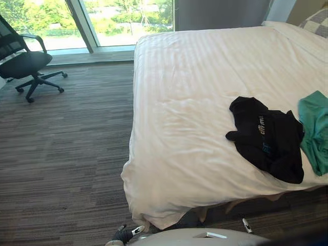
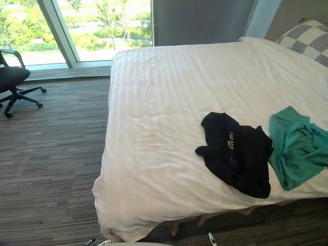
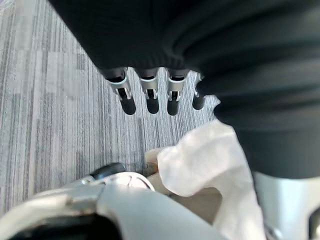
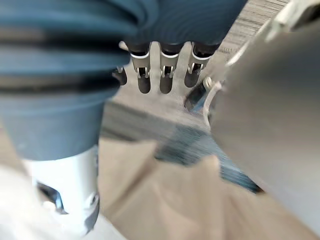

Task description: Tidy the bed and pick cloth on bed and put in laundry

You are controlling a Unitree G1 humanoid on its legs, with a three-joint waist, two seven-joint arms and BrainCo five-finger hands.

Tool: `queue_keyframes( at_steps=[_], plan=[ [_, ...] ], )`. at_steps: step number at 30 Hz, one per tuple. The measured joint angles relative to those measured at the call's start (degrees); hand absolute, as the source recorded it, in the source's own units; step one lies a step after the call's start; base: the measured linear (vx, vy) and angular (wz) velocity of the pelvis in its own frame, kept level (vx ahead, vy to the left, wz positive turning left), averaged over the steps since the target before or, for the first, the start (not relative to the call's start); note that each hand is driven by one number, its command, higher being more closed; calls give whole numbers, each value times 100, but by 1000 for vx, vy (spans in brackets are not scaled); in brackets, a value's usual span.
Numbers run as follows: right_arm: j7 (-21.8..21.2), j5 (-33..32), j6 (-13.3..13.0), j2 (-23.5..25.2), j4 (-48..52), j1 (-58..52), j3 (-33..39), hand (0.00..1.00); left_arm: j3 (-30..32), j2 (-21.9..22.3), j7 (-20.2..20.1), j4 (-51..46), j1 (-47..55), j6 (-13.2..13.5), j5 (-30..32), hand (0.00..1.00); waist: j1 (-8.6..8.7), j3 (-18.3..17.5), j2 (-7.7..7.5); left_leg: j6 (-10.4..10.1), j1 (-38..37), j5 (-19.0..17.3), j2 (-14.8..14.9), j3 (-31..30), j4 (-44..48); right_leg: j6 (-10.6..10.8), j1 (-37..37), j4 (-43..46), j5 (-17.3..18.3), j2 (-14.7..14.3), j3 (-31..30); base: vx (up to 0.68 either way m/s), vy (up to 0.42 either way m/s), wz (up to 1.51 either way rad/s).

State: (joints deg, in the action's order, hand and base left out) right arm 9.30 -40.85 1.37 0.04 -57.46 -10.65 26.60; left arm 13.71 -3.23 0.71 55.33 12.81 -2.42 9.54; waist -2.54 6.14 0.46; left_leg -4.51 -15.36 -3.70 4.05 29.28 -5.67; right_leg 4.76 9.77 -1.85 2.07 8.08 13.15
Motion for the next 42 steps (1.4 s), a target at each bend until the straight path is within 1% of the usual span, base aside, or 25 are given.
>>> queue_keyframes(
  at_steps=[2, 7, 9, 12, 13, 21, 22, 23, 24, 25, 26, 28, 29, 30, 31, 32, 33, 34, 35, 36, 37, 38, 40, 41, 42],
  plan=[
    [184, -65, -360, -7, 240, -54, 45, 0, -3, 17, 60, 4, -10, -101, -4, 0, 5, 9, -2, 8, 24, 2, -12, 18, -30, 20, -91, 37, -3, 7, -39, -199, -56, -17],
    [366, -49, -965, -220, 830, 40, 178, 0, -139, -19, 83, 8, -133, -372, -175, 0, 22, 5, 14, 30, 45, 34, -20, 59, -34, 23, -148, 29, 6, 0, -122, -130, -38, -9],
    [357, 0, -1085, -429, 937, 277, 274, 0, -282, -80, 29, 19, -182, -491, -224, 0, 30, 3, 9, 30, 74, 34, -37, 38, -34, 54, -149, -22, -17, -6, -125, -60, -23, 4],
    [305, 383, -1277, -780, 941, 808, 282, 0, -544, -208, -109, 63, -313, -643, -233, 0, 48, -31, -2, 84, 191, 72, -101, -7, -29, 68, -278, -27, -121, 5, -158, -17, -6, 4],
    [269, 521, -1344, -856, 945, 1024, 275, 0, -659, -265, -155, 71, -365, -710, -284, 0, 49, -67, 28, 99, 252, 90, -126, -9, -1, 62, -320, -69, -190, 4, -169, 43, 11, -1],
    [-20, 1555, -1616, -1056, 1754, 1932, -315, 0, -1043, -435, -289, 86, -643, -872, -839, 0, 75, -76, 9, 115, 373, 103, -146, -344, 6, 27, -308, -169, -255, 1, -111, 34, -29, 7],
    [-174, 1695, -1582, -1164, 2144, 1947, -407, 100, -1063, -438, -304, -2, -646, -938, -844, 0, 79, -79, 3, 117, 394, 102, -150, -371, 6, 25, -316, -169, -256, 7, -96, -10, -34, 15],
    [-417, 1960, -1734, -1297, 2645, 1926, -462, 100, -1062, -443, -320, -73, -627, -1007, -843, 0, 132, -80, -10, 118, 440, 101, -156, -447, 6, 25, -331, -168, -256, 15, -56, -18, -41, 18],
    [-571, 2121, -1980, -1341, 2926, 1902, -487, 100, -1059, -450, -321, -110, -602, -1038, -841, 0, 167, -73, -21, 119, 457, 101, -157, -489, 6, 25, -331, -168, -256, 19, -25, -18, -35, 16],
    [-753, 2293, -2332, -1400, 3309, 1870, -537, 100, -1053, -462, -320, -167, -548, -1081, -841, 0, 180, -66, -32, 119, 463, 101, -156, -498, 6, 25, -334, -168, -256, 21, -14, -20, -38, 6],
    [-1173, 2536, -2785, -1541, 4111, 1776, -618, 100, -1023, -482, -319, -241, -420, -1083, -841, 0, 222, -61, -59, 121, 462, 99, -154, -499, 6, 25, -342, -168, -256, 17, -22, -20, -39, -1],
    [-1836, 2646, -3099, -1829, 4919, 1744, -793, 100, -1014, -539, -317, -253, -274, -1059, -845, 0, 246, -65, -120, 124, 462, 97, -152, -520, 7, 28, -348, -168, -254, 13, -21, -34, -49, -3],
    [-2170, 2652, -3191, -1910, 5059, 1741, -894, 100, -1015, -575, -317, -252, -206, -1007, -849, 0, 260, -63, -169, 124, 459, 97, -151, -537, 8, 29, -360, -168, -253, 12, -20, -49, -40, 2],
    [-2347, 2419, -2831, -1905, 5152, 1707, -968, 100, -1018, -593, -317, -248, -171, -956, -863, 0, 269, -65, -193, 124, 456, 97, -151, -557, 8, 31, -363, -168, -252, 12, -12, -57, -39, 5],
    [-2487, 2168, -2049, -1845, 5158, 1598, -1215, 100, -1017, -623, -317, -246, -95, -867, -908, 0, 280, -76, -211, 124, 456, 97, -152, -579, 8, 33, -359, -168, -250, 13, 17, -45, -31, 5],
    [-2784, 1700, -1518, -1791, 5086, 1543, -1284, 100, -1013, -628, -318, -247, -73, -818, -901, 0, 280, -80, -216, 124, 450, 97, -152, -592, 9, 35, -350, -168, -248, 14, 20, -42, -40, 9],
    [-3299, 1048, -772, -1664, 4856, 1379, -1479, 100, -1014, -636, -317, -251, -72, -738, -898, 0, 230, -131, -296, 124, 451, 97, -153, -640, 11, 41, -330, -165, -239, 21, 40, -39, -39, 8],
    [-3585, 875, -434, -1477, 4731, 1137, -1803, 100, -1014, -624, -313, -271, -65, -694, -901, 0, 154, -116, -275, 125, 456, 97, -156, -652, 27, 51, -328, -157, -225, 29, 44, -42, -38, 8],
    [-3676, 851, -336, -1374, 4729, 1057, -2031, 100, -1015, -609, -306, -283, -60, -697, -904, 0, 154, -102, -252, 125, 462, 97, -158, -663, 38, 54, -328, -149, -222, 35, 52, -52, -38, 6],
    [-3815, 848, -225, -1169, 4732, 1022, -2475, 100, -1012, -563, -277, -288, -66, -711, -930, 0, 171, -53, -174, 130, 470, 99, -168, -738, 54, 63, -322, -126, -209, 52, 110, -55, -40, 19],
    [-3881, 854, -223, -1067, 4803, 1028, -2816, 100, -1001, -516, -266, -308, -85, -735, -1057, 0, 169, -58, -103, 161, 501, 120, -181, -856, 56, 73, -308, -114, -201, 70, 192, -63, -48, 28],
    [-3889, 875, -229, -1049, 4881, 1033, -2924, 100, -975, -489, -259, -335, -82, -736, -1094, 0, 161, -72, -81, 172, 530, 128, -185, -912, 59, 76, -305, -113, -199, 75, 211, -48, -44, 39],
    [-3861, 1024, -309, -1016, 5067, 1269, -3155, 100, -894, -419, -194, -349, -49, -732, -1147, 0, 87, -75, -49, 201, 547, 163, -184, -1040, 70, 76, -245, -115, -199, 76, 329, -32, -36, 32],
    [-3843, 1492, -574, -1016, 5070, 1416, -3221, 100, -886, -421, -156, -339, -11, -733, -1287, 0, 12, -77, -56, 201, 544, 171, -175, -1092, 78, 76, -214, -113, -199, 67, 355, -30, -31, 17],
    [-3916, 1388, -288, -1022, 5125, 1479, -3261, 100, -882, -422, -147, -340, 16, -729, -1339, 0, -28, -80, -62, 200, 543, 175, -172, -1096, 79, 75, -212, -114, -199, 64, 356, -40, -37, 9]
  ],
)
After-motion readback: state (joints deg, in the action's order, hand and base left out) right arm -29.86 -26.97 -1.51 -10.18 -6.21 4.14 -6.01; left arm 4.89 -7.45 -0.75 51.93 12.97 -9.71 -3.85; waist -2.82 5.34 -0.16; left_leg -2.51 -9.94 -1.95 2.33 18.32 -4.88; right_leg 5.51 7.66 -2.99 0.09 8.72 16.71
